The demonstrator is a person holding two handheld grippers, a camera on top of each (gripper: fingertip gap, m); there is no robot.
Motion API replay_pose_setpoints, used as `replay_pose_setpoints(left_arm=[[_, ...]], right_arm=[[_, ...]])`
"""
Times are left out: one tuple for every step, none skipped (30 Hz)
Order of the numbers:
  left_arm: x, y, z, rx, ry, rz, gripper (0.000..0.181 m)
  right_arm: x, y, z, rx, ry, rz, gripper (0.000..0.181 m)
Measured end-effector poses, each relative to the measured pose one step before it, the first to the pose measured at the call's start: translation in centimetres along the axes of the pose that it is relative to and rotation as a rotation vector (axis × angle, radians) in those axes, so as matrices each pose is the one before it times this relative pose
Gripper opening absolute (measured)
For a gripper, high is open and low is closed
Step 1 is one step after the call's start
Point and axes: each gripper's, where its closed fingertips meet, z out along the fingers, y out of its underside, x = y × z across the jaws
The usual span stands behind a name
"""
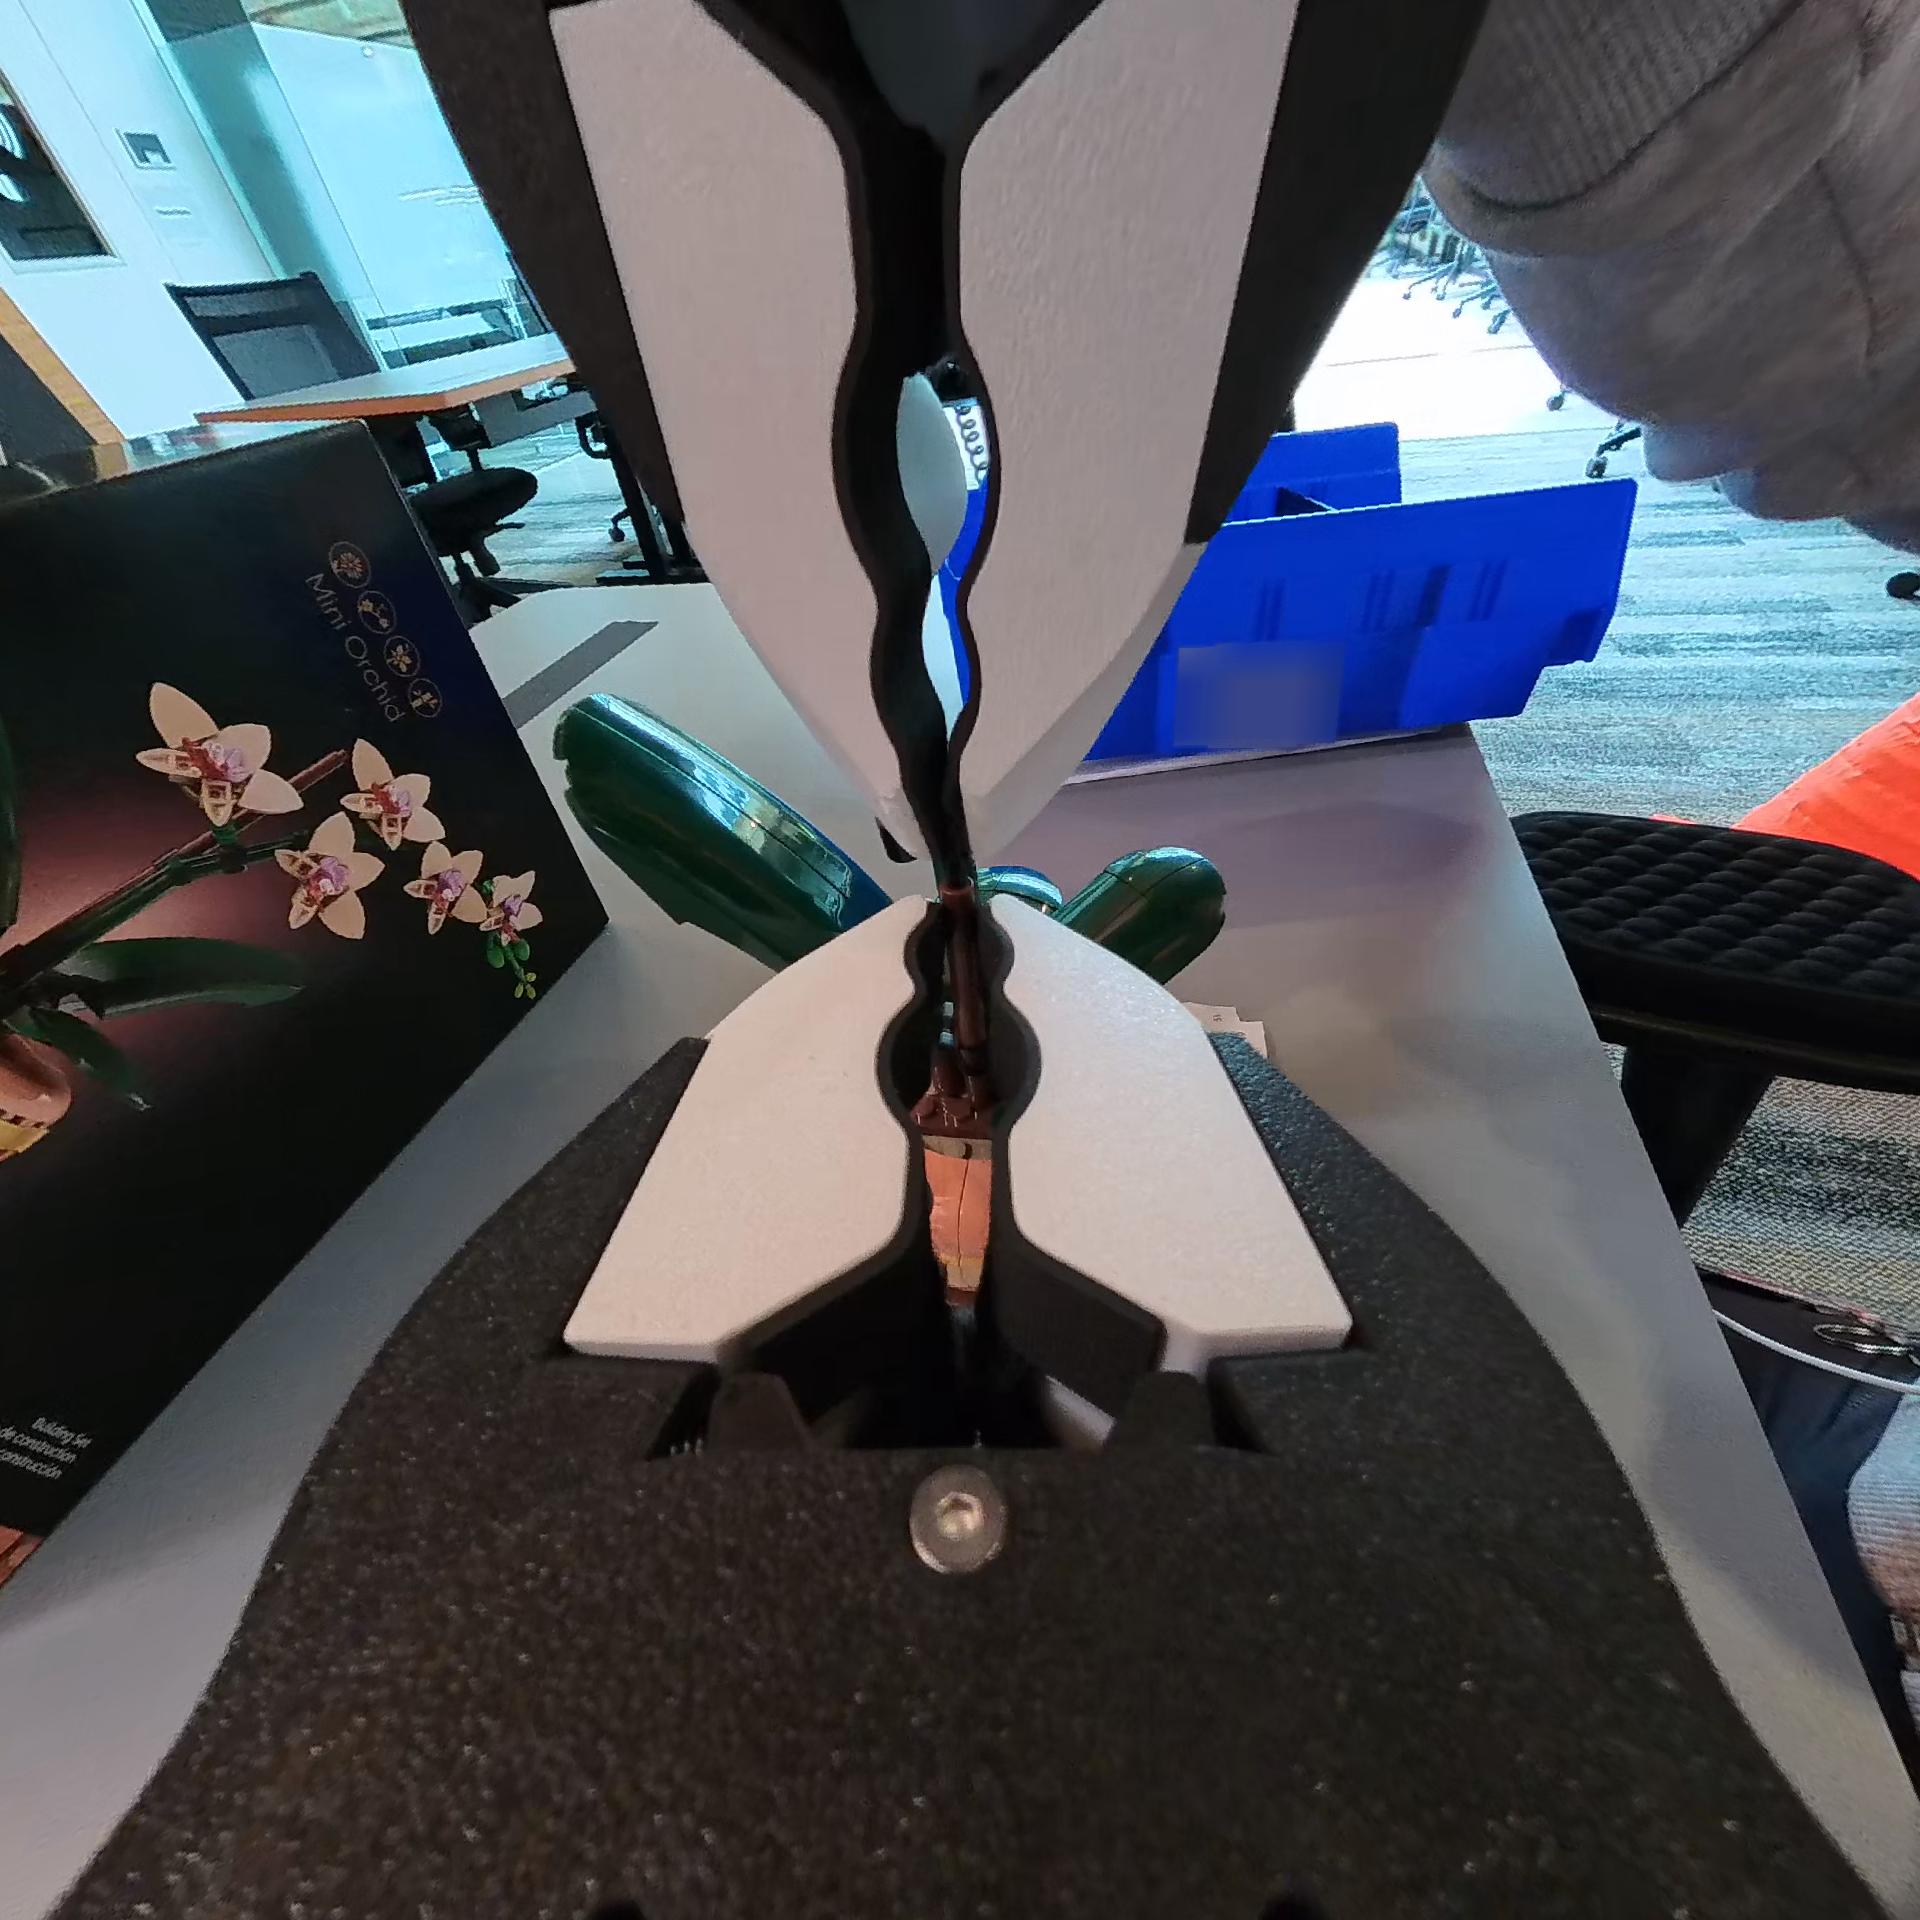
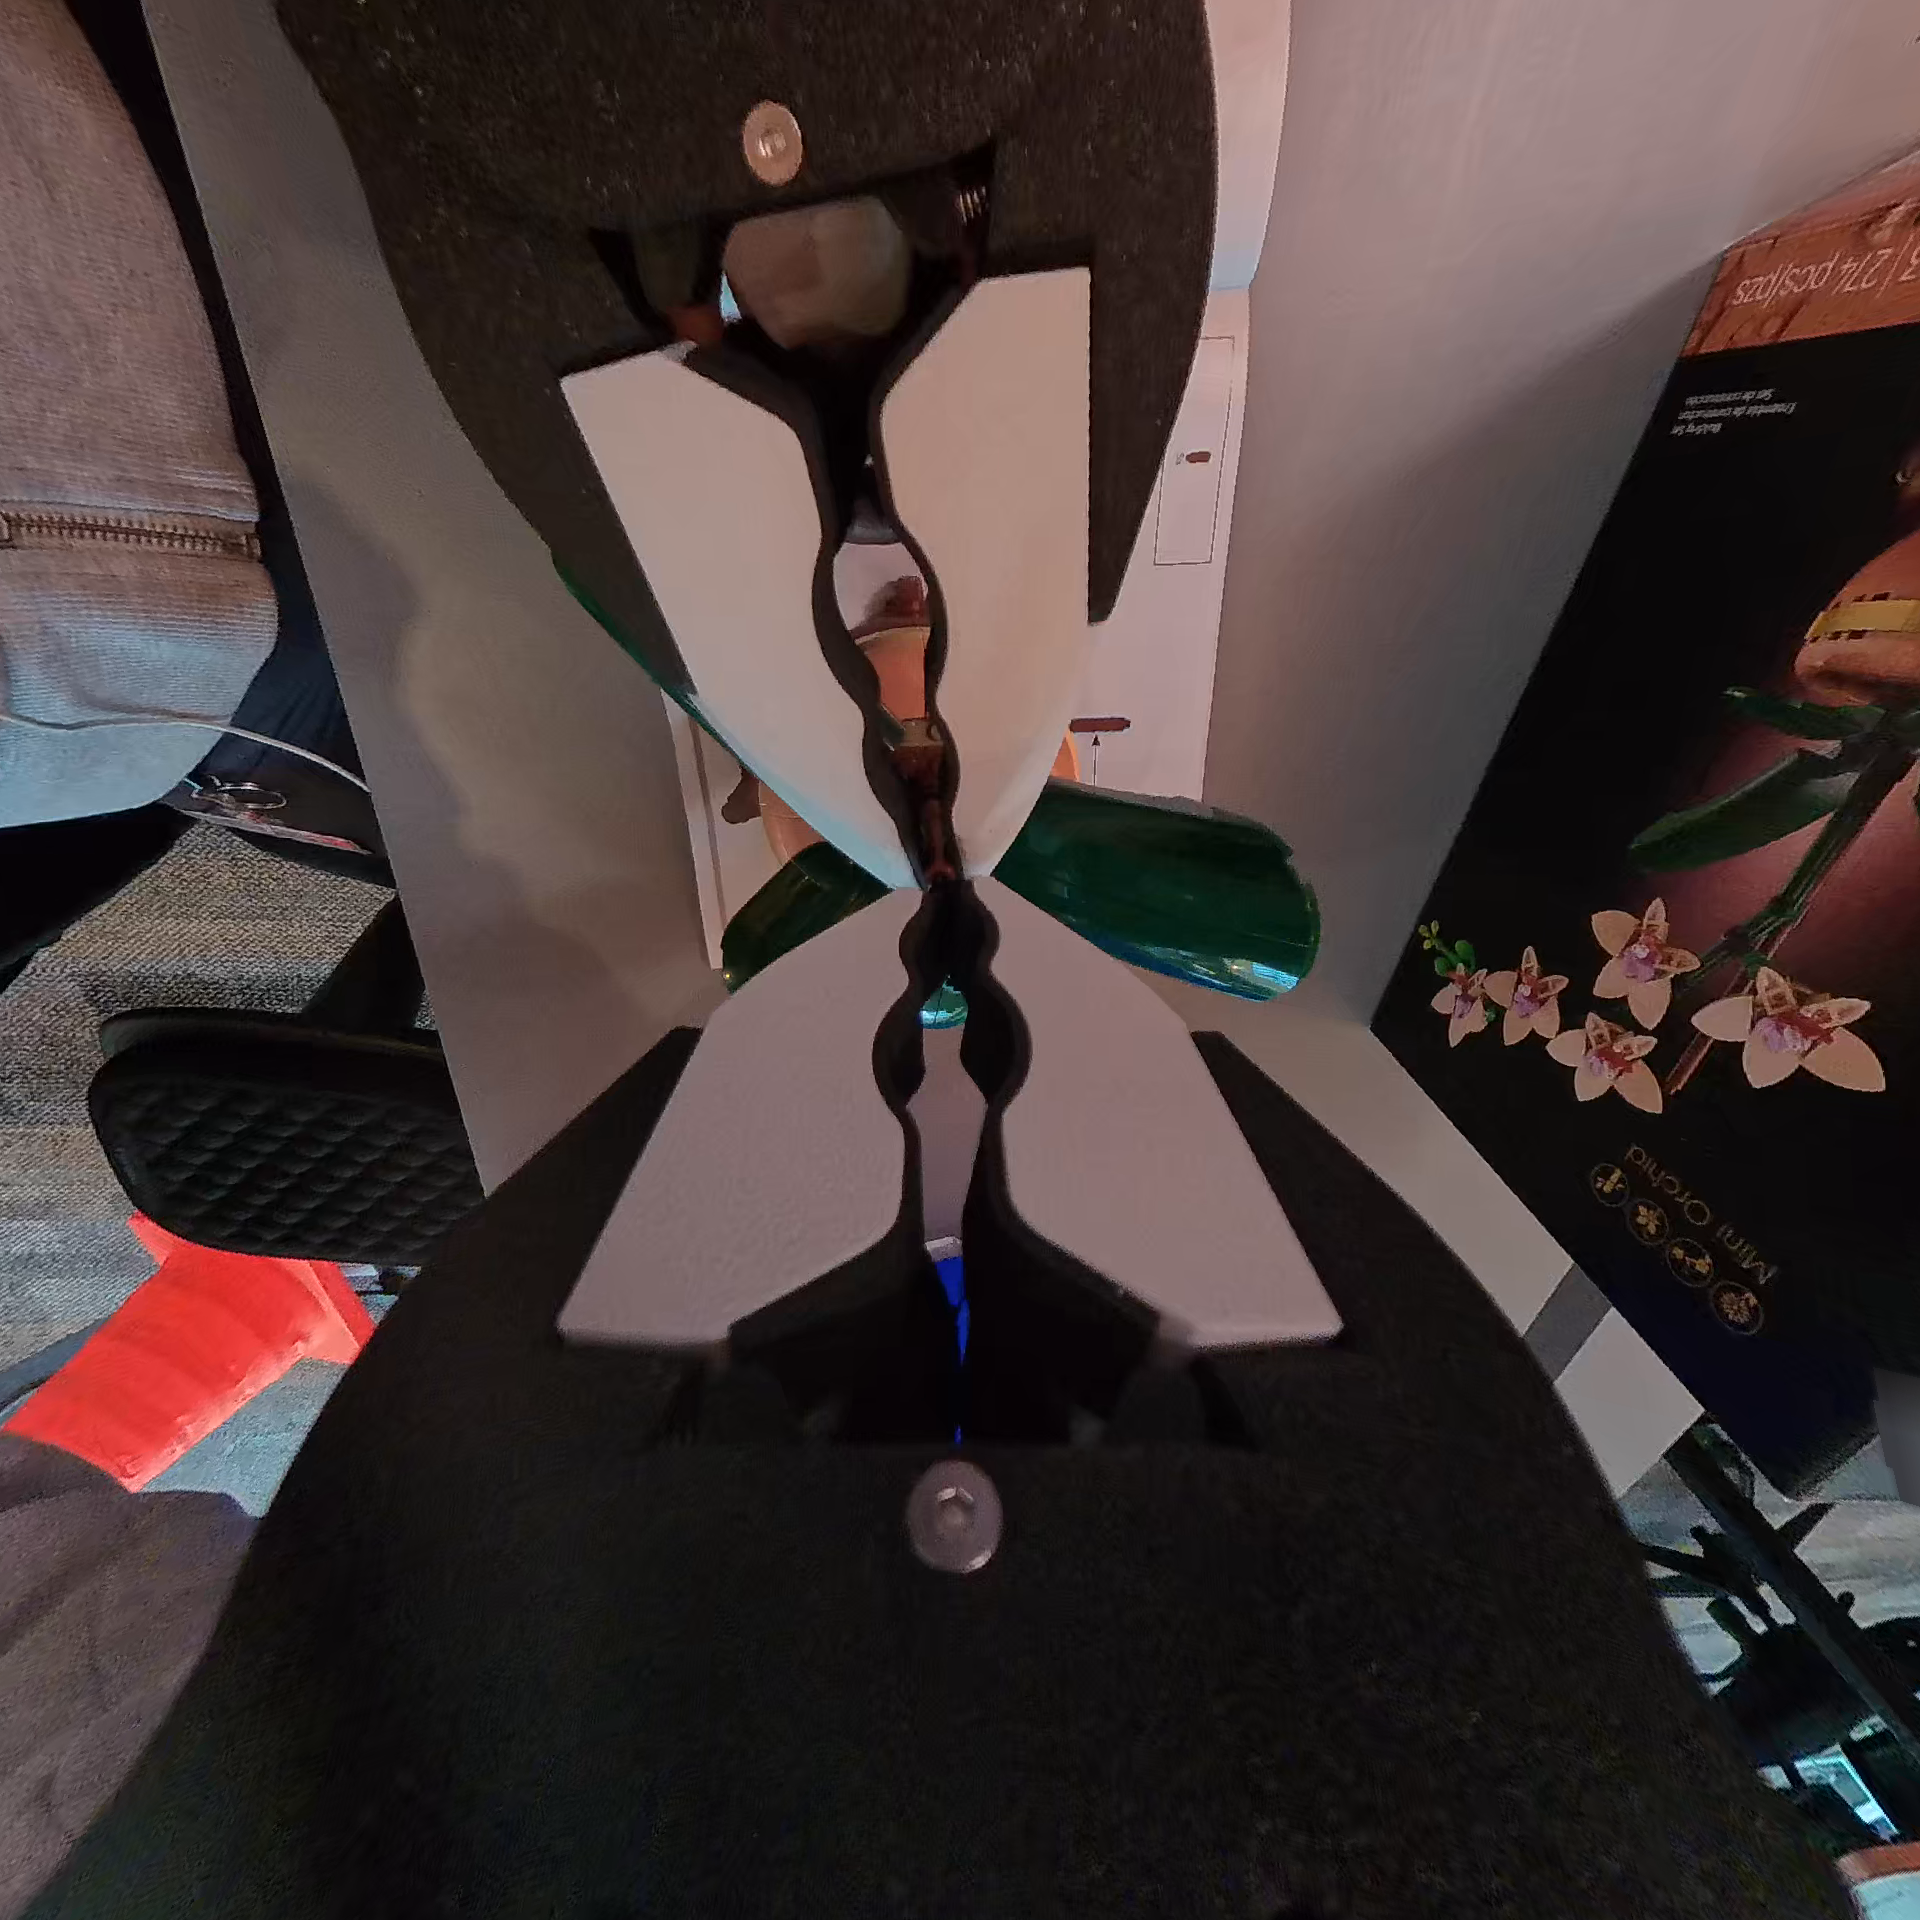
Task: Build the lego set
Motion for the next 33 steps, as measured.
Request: replay_pose_setpoints(left_arm=[[0.000, 0.002, -0.001, -0.0002, 0.0001, 0.0002, 0.004], [0.003, 0.005, 0.002, -0.0005, 0.0001, 0.0008, 0.004], [0.008, -0.008, 0.007, -0.0004, 0.0000, 0.0011, 0.004], [0.001, 0.001, 0.004, -0.0002, -0.0001, 0.0009, 0.004], [0.004, 0.009, 0.002, 0.0001, 0.0003, 0.0001, 0.004], [-0.009, 0.001, -0.018, 0.0002, 0.0000, -0.0002, 0.004], [-0.008, 0.005, -0.020, -0.0001, 0.0002, 0.0000, 0.004], [-0.008, 0.008, -0.014, -0.0004, 0.0004, -0.0005, 0.004], [-0.011, 0.006, -0.008, -0.0004, -0.0003, -0.0002, 0.004], [-0.007, 0.003, -0.002, -0.0002, -0.0003, 0.0004, 0.004], [-0.001, -0.001, -0.004, 0.0002, 0.0005, -0.0002, 0.004], [-0.001, -0.003, -0.004, 0.0006, 0.0014, -0.0016, 0.004], [0.013, 0.007, -0.006, 0.0005, 0.0013, -0.0017, 0.004], [0.002, -0.003, 0.014, 0.0001, 0.0000, 0.0000, 0.004], [0.016, 0.002, 0.005, -0.0005, -0.0003, 0.0014, 0.004], [-0.006, -0.003, 0.000, -0.0006, -0.0003, 0.0013, 0.004], [-0.008, 0.014, -0.013, -0.0001, -0.0004, 0.0002, 0.004], [0.007, 0.000, -0.017, 0.0003, 0.0007, -0.0012, 0.004], [0.001, 0.001, -0.010, 0.0002, 0.0005, -0.0014, 0.004], [-0.017, 0.001, 0.007, -0.0001, -0.0008, 0.0002, 0.004], [-0.002, 0.002, -0.009, -0.0001, -0.0003, 0.0005, 0.004], [-0.005, 0.008, 0.001, 0.0004, 0.0004, -0.0014, 0.004], [-0.003, 0.000, 0.001, 0.0011, 0.0007, -0.0025, 0.004], [0.005, -0.003, 0.007, 0.0012, 0.0008, -0.0023, 0.004], [-0.002, 0.003, 0.003, 0.0007, 0.0004, -0.0020, 0.004], [-0.002, -0.003, 0.009, 0.0002, -0.0003, -0.0011, 0.004], [0.008, -0.001, 0.010, -0.0002, -0.0006, 0.0002, 0.004], [0.006, 0.001, -0.003, -0.0001, -0.0003, 0.0005, 0.004], [0.002, 0.006, 0.004, 0.0003, -0.0001, -0.0002, 0.004], [0.011, 0.007, -0.009, 0.0004, 0.0004, -0.0010, 0.004], [-0.006, 0.001, 0.002, 0.0000, 0.0002, -0.0007, 0.004], [-0.008, -0.003, -0.013, -0.0005, -0.0007, 0.0004, 0.004], [-0.009, 0.007, -0.012, -0.0005, -0.0006, 0.0009, 0.004]], right_arm=[[0.004, 0.005, 0.011, -0.0046, -0.0005, 0.0000, 0.001], [-0.024, 0.015, 0.012, -0.0054, -0.0013, -0.0016, 0.001], [-0.002, 0.008, 0.010, -0.0059, -0.0002, -0.0007, 0.001], [-0.021, 0.012, 0.004, -0.0063, 0.0000, -0.0016, 0.001], [0.000, 0.002, 0.008, -0.0072, 0.0009, -0.0021, 0.001], [0.008, -0.019, 0.009, -0.0056, 0.0014, -0.0020, 0.001], [-0.004, -0.033, 0.009, -0.0045, -0.0003, 0.0007, 0.001], [0.003, -0.015, 0.015, -0.0048, 0.0008, -0.0006, 0.001], [0.011, -0.014, 0.005, -0.0049, 0.0006, 0.0002, 0.001], [0.004, -0.002, 0.006, -0.0048, -0.0001, -0.0002, 0.001], [-0.013, 0.003, 0.019, -0.0041, -0.0002, -0.0002, 0.001], [-0.017, 0.007, 0.002, -0.0038, -0.0014, -0.0006, 0.001], [-0.008, 0.003, 0.010, -0.0041, -0.0007, 0.0004, 0.001], [-0.004, 0.024, 0.016, -0.0047, -0.0004, 0.0002, 0.001], [-0.019, 0.007, 0.005, -0.0045, -0.0009, -0.0024, 0.001], [0.004, -0.007, 0.003, -0.0034, 0.0006, -0.0008, 0.001], [0.001, -0.031, 0.014, -0.0020, 0.0003, 0.0002, 0.001], [-0.014, -0.007, 0.007, -0.0017, -0.0010, -0.0001, 0.001], [0.018, -0.007, 0.003, -0.0023, 0.0007, -0.0004, 0.001], [0.012, -0.009, 0.008, -0.0016, 0.0006, -0.0009, 0.001], [0.004, -0.018, 0.003, -0.0008, 0.0002, -0.0001, 0.001], [0.009, 0.005, 0.003, -0.0010, 0.0003, 0.0001, 0.001], [-0.003, -0.010, 0.011, -0.0010, 0.0000, -0.0008, 0.001], [0.004, 0.003, 0.006, -0.0008, -0.0009, 0.0006, 0.001], [0.002, 0.008, 0.014, -0.0012, -0.0013, 0.0021, 0.001], [0.006, 0.007, -0.001, -0.0016, -0.0008, -0.0004, 0.001], [-0.006, 0.005, 0.014, -0.0022, -0.0006, 0.0004, 0.001], [-0.010, 0.007, 0.000, -0.0023, 0.0001, -0.0016, 0.001], [-0.001, -0.018, 0.017, -0.0015, 0.0003, -0.0007, 0.001], [-0.010, -0.011, 0.008, -0.0014, -0.0009, -0.0005, 0.001], [0.007, -0.005, 0.005, -0.0019, -0.0001, -0.0014, 0.002], [0.026, -0.023, 0.016, -0.0005, -0.0001, -0.0021, 0.002], [0.006, -0.034, 0.014, 0.0004, -0.0014, 0.0005, 0.002]])
